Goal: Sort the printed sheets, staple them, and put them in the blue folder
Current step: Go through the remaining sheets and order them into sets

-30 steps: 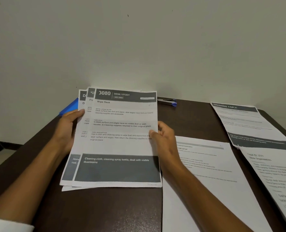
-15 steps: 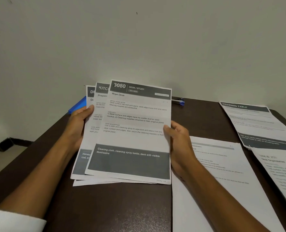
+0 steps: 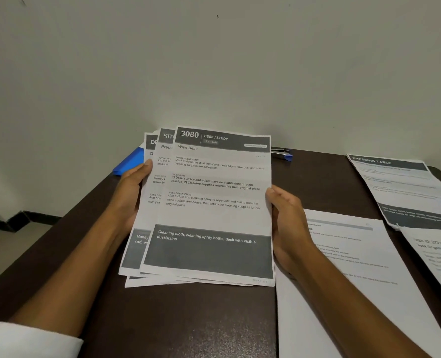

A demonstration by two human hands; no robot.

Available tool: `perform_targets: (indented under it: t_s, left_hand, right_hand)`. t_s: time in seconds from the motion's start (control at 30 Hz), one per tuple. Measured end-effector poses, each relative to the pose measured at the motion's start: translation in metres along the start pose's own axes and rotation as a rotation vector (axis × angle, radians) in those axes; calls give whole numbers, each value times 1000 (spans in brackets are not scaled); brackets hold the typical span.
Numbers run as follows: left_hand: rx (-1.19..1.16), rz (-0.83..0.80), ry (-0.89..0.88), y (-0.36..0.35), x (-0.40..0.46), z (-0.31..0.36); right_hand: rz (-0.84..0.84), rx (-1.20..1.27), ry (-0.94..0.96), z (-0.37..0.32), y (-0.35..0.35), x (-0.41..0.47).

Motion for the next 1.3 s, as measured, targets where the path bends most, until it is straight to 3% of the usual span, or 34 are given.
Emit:
perform_targets:
  t_s: [0.5, 1.3]
  left_hand:
    - [64, -74, -20, -4, -3, 1]
    - [81, -34, -36, -2, -2, 0]
  right_hand:
    - [65, -146, 59, 3, 0, 3]
    - [110, -64, 48, 3, 3, 1]
Point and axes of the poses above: each hand's wrist, its own x-axis towards the middle knuckle, its own y-axis out of the back of the hand, z = x × y, the point moved 3 cm from there along x, towards the middle knuckle, and after that the axes turned 6 degrees about x, right-handed, at the moved point
